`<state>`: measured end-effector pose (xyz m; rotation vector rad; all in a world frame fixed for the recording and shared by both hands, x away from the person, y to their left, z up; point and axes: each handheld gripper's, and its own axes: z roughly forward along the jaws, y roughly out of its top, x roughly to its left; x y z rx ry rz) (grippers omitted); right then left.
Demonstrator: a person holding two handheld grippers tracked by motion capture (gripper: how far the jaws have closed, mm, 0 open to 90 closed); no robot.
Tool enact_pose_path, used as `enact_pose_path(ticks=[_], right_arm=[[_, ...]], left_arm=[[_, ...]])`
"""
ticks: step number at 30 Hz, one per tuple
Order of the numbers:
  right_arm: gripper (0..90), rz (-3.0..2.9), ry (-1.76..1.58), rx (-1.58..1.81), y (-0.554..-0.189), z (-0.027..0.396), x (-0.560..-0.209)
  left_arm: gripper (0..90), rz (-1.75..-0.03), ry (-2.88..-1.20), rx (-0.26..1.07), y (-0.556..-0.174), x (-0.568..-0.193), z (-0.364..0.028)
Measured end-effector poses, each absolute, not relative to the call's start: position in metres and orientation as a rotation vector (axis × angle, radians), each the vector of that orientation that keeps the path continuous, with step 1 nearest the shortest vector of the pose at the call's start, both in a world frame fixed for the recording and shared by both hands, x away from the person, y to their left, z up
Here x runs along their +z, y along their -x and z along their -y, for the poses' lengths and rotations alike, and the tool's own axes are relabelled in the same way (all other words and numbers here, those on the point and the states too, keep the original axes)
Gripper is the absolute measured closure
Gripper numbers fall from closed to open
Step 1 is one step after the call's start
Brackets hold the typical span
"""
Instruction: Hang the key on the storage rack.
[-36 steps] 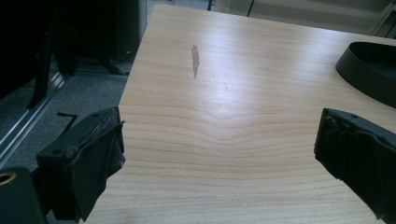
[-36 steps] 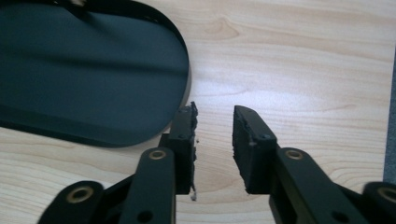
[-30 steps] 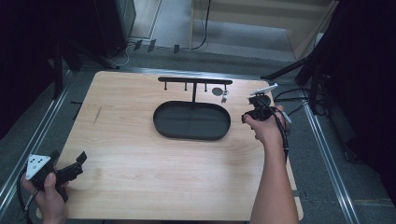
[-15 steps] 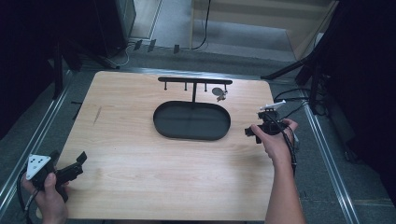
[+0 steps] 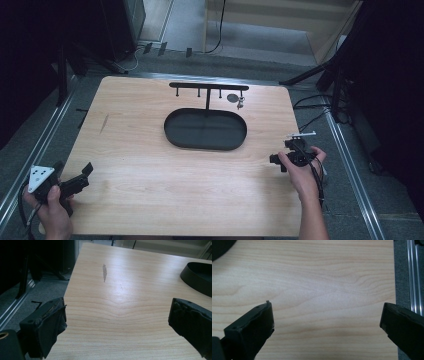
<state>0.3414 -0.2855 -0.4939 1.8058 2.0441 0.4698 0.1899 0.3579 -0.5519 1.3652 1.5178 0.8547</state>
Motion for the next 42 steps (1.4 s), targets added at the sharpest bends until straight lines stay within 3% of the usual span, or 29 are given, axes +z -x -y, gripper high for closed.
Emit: enact_pose_path(ticks=[20,28,42], right_arm=[[0.0,-1.871,-1.688,0.752,-0.265,0.311,-0.545],[0.0,-1.724,-1.638,0.987,-0.236,0.323,-0.547],[0.0,-1.663,-1.646,1.022,-0.233,0.325,-0.548]], left_arm=[[1.7,-1.513,-1.367,0.865,-0.190,-0.552,-0.357],[1.7,-1.510,-1.378,0.872,-0.190,-0.552,-0.356],[1.8,-1.515,-1.381,0.871,-0.190,-0.552,-0.355]])
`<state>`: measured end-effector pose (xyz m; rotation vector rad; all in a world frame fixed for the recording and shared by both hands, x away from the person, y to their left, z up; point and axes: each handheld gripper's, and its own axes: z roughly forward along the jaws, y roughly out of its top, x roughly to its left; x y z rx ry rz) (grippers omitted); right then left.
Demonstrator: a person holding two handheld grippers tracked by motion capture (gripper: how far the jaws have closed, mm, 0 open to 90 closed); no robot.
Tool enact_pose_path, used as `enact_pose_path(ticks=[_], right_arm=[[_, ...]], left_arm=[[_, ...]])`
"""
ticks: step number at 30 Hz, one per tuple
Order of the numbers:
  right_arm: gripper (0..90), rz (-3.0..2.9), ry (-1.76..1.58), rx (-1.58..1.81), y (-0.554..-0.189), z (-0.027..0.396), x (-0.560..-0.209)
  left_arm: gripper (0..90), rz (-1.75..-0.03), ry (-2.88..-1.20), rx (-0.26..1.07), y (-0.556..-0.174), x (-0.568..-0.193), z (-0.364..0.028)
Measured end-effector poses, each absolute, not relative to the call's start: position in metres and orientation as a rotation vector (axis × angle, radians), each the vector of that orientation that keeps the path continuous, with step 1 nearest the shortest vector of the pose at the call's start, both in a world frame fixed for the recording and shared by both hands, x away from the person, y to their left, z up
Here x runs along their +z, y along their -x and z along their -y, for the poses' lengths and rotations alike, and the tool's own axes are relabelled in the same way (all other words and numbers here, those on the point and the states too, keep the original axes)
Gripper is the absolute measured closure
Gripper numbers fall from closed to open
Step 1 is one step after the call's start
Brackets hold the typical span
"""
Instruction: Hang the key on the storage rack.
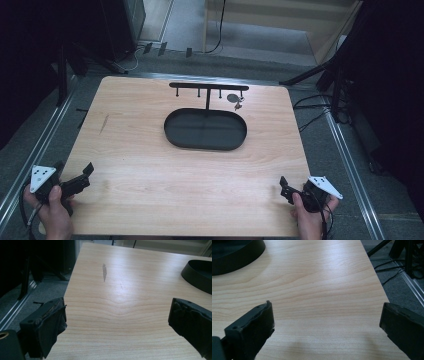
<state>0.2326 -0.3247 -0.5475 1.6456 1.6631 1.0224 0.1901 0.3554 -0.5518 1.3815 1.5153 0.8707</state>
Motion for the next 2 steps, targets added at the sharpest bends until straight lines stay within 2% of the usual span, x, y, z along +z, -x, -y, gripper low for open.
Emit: enact_pose_path(ticks=[2], right_arm=[[0.0,-1.668,-1.646,1.022,-0.2324,0.3244,-0.5475]], left_arm=[[1.8,-1.514,-1.381,0.865,-0.1901,-0.5518,-0.3551]])
